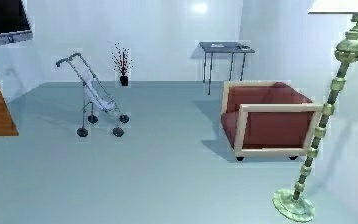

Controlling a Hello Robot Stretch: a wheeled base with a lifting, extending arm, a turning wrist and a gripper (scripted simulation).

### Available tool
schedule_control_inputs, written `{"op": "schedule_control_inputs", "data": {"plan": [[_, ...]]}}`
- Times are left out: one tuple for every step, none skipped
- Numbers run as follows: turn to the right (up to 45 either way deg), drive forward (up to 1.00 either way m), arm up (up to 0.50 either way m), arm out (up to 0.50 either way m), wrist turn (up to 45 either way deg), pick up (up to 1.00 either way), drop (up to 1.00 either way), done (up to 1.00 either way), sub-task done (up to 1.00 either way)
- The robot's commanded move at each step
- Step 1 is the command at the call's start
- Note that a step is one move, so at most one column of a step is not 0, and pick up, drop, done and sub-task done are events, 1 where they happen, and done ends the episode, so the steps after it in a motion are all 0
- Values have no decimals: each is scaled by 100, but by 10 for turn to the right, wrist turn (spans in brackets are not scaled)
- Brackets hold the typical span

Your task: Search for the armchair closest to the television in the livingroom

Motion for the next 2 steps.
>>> {"op": "schedule_control_inputs", "data": {"plan": [[30,0,0,0,0,0,0,0,0],[0,100,0,0,0,0,0,0,0]]}}
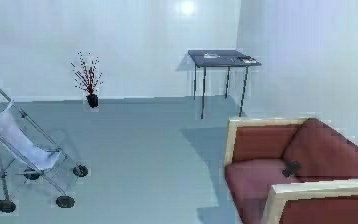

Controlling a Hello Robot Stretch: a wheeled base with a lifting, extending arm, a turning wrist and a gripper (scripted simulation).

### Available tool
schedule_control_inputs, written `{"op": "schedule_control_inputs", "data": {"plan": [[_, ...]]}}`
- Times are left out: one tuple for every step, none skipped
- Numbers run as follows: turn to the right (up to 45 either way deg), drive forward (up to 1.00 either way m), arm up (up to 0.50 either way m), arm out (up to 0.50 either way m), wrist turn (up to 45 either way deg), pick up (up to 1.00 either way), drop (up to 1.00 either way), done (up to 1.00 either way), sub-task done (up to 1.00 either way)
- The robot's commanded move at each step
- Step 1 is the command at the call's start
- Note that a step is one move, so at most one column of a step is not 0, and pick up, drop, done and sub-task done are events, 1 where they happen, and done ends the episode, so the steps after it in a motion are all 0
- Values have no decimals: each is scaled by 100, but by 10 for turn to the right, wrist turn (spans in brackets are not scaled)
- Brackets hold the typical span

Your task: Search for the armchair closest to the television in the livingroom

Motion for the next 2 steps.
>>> {"op": "schedule_control_inputs", "data": {"plan": [[330,0,0,0,0,0,0,0,0],[0,0,0,0,0,0,0,100,0]]}}
